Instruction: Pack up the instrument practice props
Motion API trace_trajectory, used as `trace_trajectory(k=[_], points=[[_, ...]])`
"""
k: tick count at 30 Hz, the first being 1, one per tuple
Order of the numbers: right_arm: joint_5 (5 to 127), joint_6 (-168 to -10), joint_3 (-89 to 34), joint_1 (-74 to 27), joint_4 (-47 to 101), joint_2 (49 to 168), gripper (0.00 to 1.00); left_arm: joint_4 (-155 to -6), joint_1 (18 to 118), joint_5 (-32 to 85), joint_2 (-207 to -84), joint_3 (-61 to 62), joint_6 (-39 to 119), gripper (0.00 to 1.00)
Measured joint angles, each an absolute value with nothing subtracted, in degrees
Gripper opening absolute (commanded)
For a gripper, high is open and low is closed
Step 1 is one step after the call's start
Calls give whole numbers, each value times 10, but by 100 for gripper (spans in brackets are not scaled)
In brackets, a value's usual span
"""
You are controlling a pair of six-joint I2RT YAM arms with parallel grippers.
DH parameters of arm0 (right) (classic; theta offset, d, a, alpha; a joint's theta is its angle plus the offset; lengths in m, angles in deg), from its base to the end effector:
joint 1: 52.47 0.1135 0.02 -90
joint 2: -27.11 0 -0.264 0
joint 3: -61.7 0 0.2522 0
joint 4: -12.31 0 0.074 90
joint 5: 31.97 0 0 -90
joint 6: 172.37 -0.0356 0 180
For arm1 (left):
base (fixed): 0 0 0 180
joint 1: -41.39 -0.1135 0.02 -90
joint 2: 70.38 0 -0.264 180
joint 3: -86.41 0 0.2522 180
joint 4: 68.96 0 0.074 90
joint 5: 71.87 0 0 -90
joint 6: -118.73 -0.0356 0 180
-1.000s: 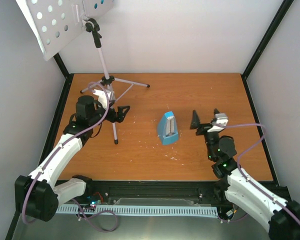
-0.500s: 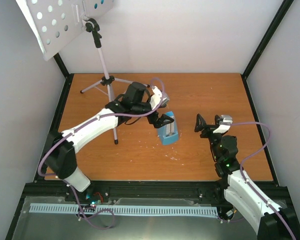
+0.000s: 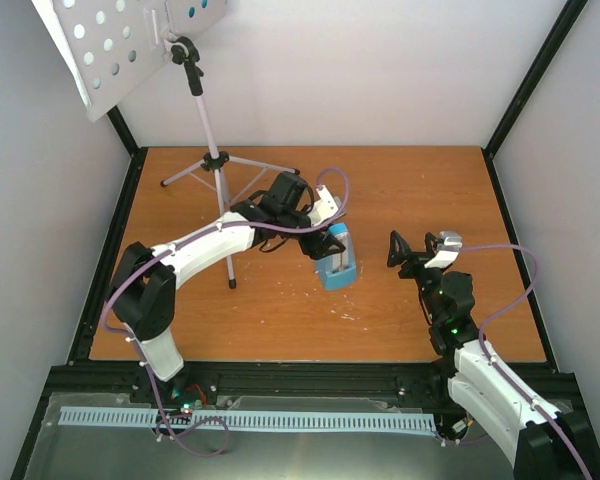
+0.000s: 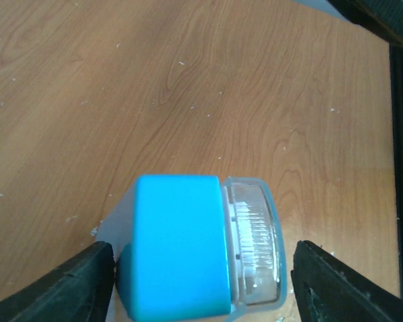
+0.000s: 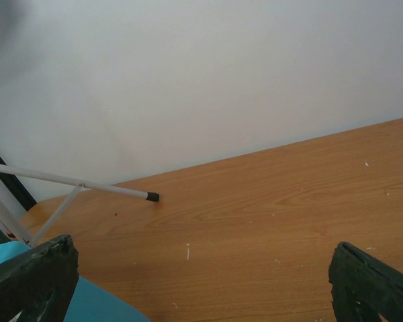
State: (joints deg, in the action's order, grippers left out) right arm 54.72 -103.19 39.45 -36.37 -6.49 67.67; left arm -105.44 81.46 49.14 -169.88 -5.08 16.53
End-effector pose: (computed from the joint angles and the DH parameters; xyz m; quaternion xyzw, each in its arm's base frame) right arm 0.1624 0.0447 0.2069 0.0495 0.7023 0.2055 0.6797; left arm 0.2850 -0.2637 0.2655 0.4842 0.7522 -0.3290 0.3024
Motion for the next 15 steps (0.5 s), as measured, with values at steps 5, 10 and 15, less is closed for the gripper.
trace_trajectory(k=[5, 10, 15], points=[[551, -1032, 395, -364, -70, 679, 100, -1041, 817, 475, -1698, -49, 166, 57], [553, -1033, 396, -364, -72, 694, 100, -1022, 818, 466, -1692, -39, 170, 45], [553, -1033, 398, -364, -72, 699, 100, -1006, 819, 456, -1686, -28, 175, 43]])
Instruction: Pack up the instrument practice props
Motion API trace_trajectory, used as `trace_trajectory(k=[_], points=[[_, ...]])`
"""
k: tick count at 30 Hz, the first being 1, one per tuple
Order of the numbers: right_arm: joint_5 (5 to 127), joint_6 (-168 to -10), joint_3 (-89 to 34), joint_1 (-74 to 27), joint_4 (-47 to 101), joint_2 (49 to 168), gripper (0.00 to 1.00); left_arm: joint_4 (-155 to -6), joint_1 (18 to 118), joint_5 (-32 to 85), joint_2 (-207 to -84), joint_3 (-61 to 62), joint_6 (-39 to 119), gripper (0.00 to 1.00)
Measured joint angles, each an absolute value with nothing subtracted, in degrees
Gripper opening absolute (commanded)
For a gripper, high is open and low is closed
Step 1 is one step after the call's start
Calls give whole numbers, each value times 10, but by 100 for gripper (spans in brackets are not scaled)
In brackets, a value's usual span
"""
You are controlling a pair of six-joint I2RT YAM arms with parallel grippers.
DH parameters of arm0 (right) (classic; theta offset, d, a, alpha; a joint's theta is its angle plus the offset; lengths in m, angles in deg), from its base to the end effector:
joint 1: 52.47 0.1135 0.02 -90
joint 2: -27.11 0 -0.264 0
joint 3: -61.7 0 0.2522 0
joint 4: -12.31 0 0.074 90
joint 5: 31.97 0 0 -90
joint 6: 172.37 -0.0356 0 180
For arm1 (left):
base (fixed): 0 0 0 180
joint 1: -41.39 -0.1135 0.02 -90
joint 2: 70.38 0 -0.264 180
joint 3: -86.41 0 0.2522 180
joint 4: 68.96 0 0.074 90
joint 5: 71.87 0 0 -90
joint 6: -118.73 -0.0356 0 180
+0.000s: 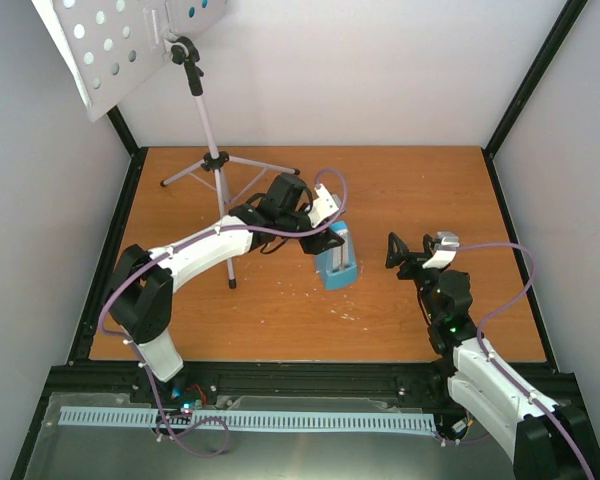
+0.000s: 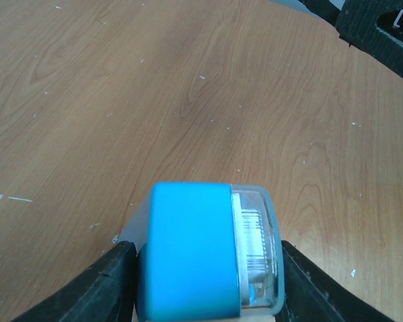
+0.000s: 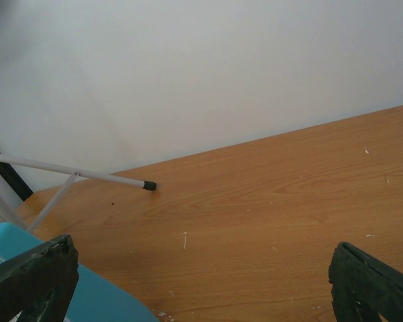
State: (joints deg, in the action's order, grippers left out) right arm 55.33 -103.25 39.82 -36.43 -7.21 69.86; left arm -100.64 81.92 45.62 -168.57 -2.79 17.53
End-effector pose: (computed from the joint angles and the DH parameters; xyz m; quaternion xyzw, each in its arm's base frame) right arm 0.1651 0.0457 0.2003 0.0466 0.7139 0.2052 0.6679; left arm 0.2833 -0.2638 0.2666 0.4743 0.7511 -0.3115 0.3375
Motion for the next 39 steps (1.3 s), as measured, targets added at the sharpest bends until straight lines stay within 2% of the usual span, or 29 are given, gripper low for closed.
trace_trajectory(k=[6, 14, 20, 27, 33, 39], points=[[552, -1033, 398, -365, -72, 699, 100, -985, 822, 413, -1660, 1, 216, 44], [547, -1032, 401, -365, -73, 697, 100, -996, 829, 234, -1559, 85, 377, 44], [544, -1032, 403, -366, -75, 700, 100, -1013, 840, 173, -1535, 99, 480, 66], [537, -1032, 403, -367, -76, 709, 100, -1000, 856, 203, -1534, 105, 536, 83], [529, -1032, 404, -367, -80, 717, 100, -979, 855, 245, -1524, 136, 557, 90], [524, -1029, 404, -367, -80, 722, 100, -970, 859, 281, -1508, 156, 579, 92]])
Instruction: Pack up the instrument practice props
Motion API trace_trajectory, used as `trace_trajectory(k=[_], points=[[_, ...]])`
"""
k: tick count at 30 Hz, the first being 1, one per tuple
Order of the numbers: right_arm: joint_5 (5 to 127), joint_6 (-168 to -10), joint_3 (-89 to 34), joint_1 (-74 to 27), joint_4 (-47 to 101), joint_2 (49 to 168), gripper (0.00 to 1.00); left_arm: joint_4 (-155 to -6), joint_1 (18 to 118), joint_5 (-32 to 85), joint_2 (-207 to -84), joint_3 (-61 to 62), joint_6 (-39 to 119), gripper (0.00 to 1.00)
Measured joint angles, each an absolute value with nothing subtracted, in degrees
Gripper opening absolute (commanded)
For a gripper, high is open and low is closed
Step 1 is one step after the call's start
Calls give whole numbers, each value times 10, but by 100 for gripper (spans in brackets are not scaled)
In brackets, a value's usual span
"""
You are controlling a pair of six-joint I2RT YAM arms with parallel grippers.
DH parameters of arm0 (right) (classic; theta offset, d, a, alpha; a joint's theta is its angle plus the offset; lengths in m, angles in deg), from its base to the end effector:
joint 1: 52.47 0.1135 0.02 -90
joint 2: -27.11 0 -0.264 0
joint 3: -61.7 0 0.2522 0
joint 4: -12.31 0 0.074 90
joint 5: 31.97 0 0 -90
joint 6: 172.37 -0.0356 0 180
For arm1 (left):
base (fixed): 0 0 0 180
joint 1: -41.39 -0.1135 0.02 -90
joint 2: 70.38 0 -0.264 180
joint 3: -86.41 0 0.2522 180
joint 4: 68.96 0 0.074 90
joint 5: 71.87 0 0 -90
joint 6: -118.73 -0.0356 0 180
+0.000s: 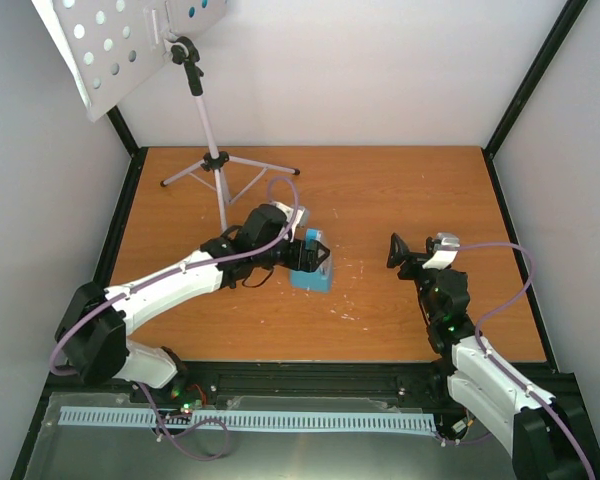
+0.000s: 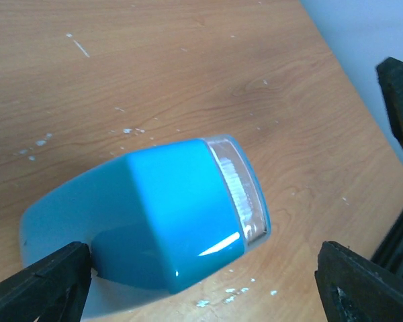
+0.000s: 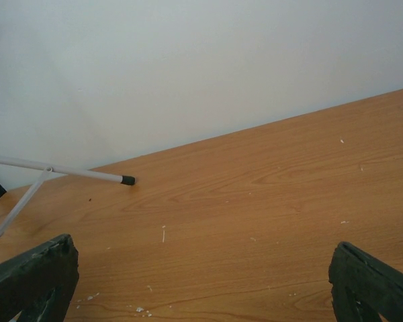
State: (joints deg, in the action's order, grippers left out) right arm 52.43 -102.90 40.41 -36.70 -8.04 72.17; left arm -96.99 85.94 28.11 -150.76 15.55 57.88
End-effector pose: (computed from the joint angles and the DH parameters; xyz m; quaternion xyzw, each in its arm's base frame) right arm 0.1680 0.0438 0.1922 0.0637 0.7250 0.1796 0.6619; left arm 0.2174 -0.2226 0.2656 0.1578 0.8805 -0.3265 0.3055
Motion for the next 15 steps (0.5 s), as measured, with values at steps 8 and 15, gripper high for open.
trace_trajectory(k=[8, 15], points=[[524, -1028, 404, -367, -81, 724, 100, -941, 911, 339, -1524, 160, 589, 94], [519, -1028, 405, -367, -81, 714, 100, -933, 925, 351, -1522, 160, 564, 99]])
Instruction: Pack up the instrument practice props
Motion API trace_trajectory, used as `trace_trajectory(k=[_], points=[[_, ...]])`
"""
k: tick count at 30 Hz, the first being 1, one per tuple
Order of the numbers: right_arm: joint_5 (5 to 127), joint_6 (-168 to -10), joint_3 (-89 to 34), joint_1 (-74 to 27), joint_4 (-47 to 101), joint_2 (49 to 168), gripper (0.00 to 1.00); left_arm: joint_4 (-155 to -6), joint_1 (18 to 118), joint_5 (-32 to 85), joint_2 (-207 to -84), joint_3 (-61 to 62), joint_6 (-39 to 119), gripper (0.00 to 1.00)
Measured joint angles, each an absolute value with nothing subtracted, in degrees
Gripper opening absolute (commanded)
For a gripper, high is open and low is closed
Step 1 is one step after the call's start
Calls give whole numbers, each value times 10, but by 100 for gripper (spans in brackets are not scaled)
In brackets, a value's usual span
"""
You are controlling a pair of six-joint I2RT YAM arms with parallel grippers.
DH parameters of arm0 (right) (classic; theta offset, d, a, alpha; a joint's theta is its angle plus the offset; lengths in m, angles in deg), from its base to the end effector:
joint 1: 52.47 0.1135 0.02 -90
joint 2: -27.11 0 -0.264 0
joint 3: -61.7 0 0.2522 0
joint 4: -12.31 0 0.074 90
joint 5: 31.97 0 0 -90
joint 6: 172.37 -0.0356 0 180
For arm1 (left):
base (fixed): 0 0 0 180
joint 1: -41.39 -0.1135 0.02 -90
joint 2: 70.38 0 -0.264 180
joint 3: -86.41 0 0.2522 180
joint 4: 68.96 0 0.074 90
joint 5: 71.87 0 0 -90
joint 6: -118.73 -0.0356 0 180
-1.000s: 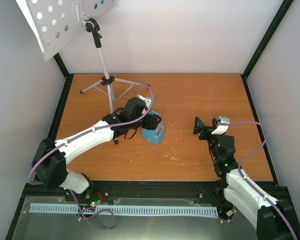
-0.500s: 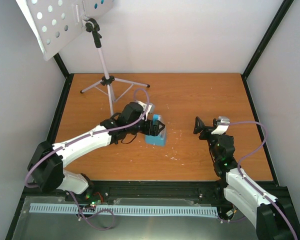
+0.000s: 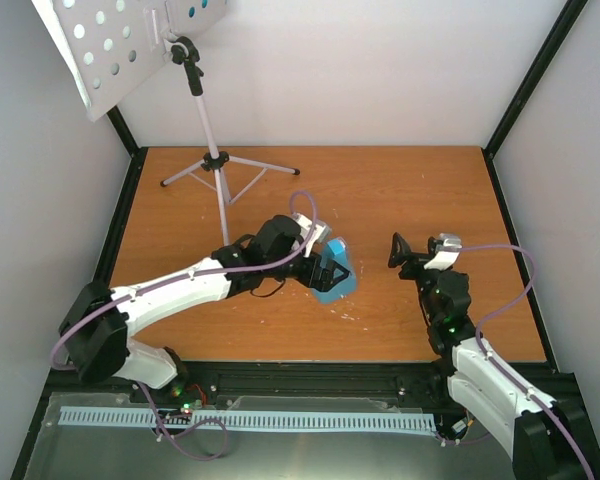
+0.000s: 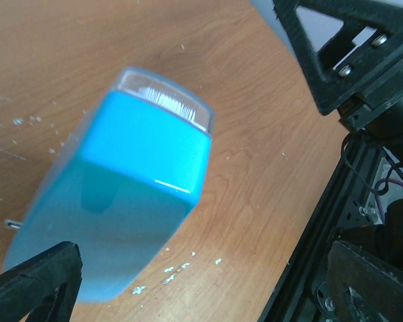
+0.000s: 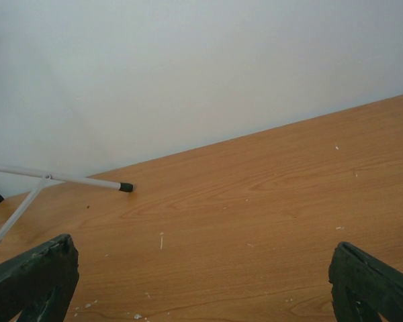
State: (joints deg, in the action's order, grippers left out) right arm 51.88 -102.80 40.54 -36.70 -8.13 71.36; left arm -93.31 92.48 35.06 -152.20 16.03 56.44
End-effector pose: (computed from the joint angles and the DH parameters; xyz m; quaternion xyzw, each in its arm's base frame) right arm 0.1667 0.0431 0.1938 0.0664 0.7201 0.1774 0.6675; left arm 0.1912 -0.2534 0.2616 0.2441 0.8486 -0.3873 0.2651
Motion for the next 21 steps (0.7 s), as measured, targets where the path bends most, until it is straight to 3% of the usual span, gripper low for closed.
trace_trajectory(k=[9, 21], points=[[516, -1029, 410, -367, -84, 694, 100, -953, 849, 383, -1426, 172, 454, 99], [538, -1032, 410, -367, -84, 692, 100, -937, 793, 518, -1488, 102, 321, 99]])
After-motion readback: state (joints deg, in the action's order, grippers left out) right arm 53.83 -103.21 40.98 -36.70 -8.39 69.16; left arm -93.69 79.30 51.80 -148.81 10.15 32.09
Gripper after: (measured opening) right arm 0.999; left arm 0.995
